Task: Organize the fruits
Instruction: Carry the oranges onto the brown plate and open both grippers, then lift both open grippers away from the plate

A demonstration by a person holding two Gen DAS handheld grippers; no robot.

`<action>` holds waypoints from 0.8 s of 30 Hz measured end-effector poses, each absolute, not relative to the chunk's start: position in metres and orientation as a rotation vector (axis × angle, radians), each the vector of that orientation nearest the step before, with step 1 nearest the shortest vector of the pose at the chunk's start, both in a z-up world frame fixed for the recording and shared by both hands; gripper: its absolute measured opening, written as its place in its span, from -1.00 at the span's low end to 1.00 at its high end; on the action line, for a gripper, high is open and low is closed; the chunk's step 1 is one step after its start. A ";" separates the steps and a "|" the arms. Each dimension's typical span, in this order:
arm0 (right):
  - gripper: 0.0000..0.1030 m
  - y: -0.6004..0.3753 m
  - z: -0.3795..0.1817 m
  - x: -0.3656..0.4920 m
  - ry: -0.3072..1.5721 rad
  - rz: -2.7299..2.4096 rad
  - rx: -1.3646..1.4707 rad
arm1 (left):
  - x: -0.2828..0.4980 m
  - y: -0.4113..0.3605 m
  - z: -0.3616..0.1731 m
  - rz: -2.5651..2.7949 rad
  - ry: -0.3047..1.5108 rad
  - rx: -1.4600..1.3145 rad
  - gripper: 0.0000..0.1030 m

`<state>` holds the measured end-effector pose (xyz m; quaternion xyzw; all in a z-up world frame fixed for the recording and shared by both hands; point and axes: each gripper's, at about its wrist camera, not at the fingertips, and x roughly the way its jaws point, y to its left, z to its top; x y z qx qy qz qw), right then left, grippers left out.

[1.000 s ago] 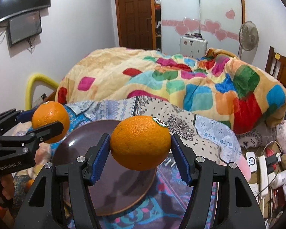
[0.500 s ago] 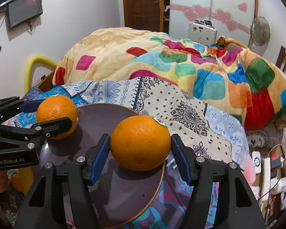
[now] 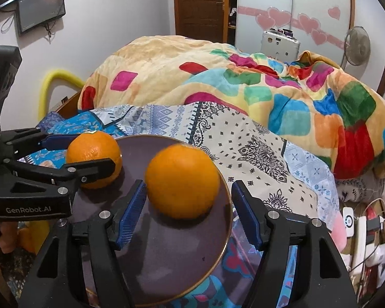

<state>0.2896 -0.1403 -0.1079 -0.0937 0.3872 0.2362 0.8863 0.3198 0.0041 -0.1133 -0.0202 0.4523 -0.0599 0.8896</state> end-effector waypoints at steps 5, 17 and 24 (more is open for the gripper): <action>0.27 -0.147 -0.099 0.283 0.791 0.495 -0.172 | 0.304 0.004 -0.094 -0.107 0.870 -0.017 0.44; 0.29 -0.159 -0.057 0.233 0.683 0.502 -0.162 | 0.241 0.016 -0.048 -0.076 0.765 0.016 0.45; 0.32 -0.166 -0.046 0.198 0.646 0.504 -0.152 | 0.189 0.021 -0.036 -0.060 0.715 0.048 0.57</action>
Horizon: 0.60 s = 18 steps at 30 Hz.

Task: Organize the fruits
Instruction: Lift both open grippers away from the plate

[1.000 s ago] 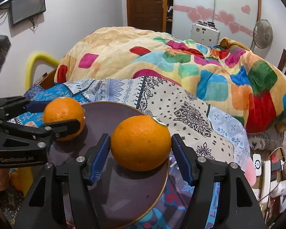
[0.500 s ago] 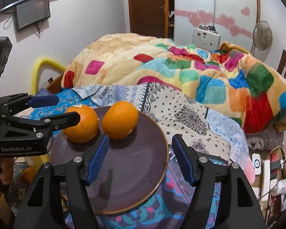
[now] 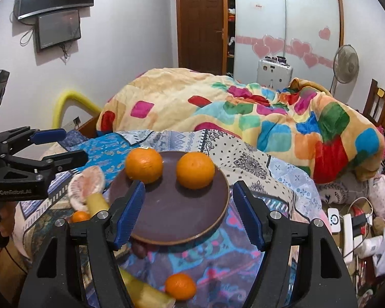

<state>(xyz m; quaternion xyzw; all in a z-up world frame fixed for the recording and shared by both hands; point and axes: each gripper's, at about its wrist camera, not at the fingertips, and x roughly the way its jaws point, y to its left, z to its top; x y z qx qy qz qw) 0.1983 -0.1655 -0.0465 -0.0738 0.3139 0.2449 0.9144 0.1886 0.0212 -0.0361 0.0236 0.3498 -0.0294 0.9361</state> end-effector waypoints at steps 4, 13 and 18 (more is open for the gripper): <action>0.33 -0.170 -0.048 0.181 0.640 0.500 -0.155 | 0.167 0.023 -0.043 -0.064 0.726 0.048 0.58; 0.38 -0.180 -0.065 0.146 0.648 0.481 -0.158 | 0.135 0.033 -0.084 -0.060 0.802 -0.005 0.57; 0.38 -0.189 -0.082 0.133 0.667 0.462 -0.177 | 0.121 0.022 -0.108 -0.090 0.845 -0.019 0.57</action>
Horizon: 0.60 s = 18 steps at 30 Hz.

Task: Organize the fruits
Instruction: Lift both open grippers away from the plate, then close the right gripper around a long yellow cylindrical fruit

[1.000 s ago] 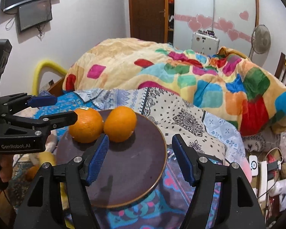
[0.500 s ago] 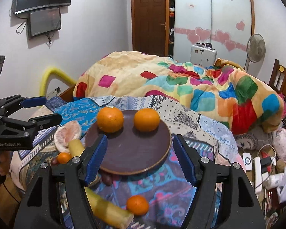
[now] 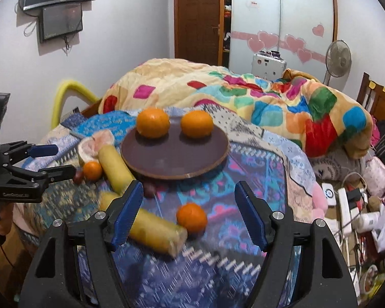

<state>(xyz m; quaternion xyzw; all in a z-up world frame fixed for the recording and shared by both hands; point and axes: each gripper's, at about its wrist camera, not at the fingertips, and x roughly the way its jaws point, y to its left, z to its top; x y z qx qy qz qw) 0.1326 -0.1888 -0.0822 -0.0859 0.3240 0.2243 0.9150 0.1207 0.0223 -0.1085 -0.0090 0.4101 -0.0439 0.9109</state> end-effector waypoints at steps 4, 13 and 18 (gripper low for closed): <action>0.38 -0.202 -0.099 0.131 0.705 0.432 -0.176 | 0.114 0.005 -0.123 -0.120 0.864 0.005 0.57; 0.38 -0.219 -0.120 0.136 0.749 0.358 -0.182 | 0.120 -0.018 -0.128 -0.144 0.868 0.011 0.56; 0.38 -0.228 -0.120 0.129 0.763 0.392 -0.138 | 0.124 -0.019 -0.131 -0.130 0.883 0.007 0.55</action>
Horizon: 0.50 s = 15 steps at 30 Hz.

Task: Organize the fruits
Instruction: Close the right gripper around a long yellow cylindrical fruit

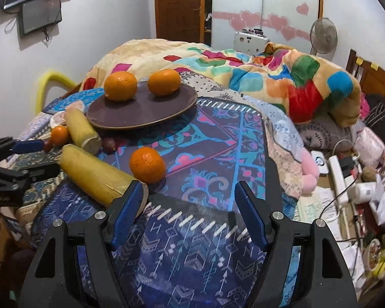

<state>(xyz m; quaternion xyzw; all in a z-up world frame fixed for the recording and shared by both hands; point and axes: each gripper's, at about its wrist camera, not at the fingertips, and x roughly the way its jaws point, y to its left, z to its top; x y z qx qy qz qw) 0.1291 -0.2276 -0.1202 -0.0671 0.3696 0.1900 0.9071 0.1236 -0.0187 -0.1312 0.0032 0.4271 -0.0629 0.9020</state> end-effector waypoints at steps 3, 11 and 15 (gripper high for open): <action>0.38 -0.232 -0.120 0.121 0.776 0.428 -0.111 | 0.127 -0.021 -0.136 -0.151 0.904 -0.010 0.52; 0.38 -0.220 -0.119 0.099 0.764 0.436 -0.191 | 0.124 -0.051 -0.140 -0.183 0.893 0.052 0.52; 0.38 -0.221 -0.106 0.099 0.747 0.480 -0.151 | 0.114 -0.037 -0.133 -0.169 0.874 0.010 0.52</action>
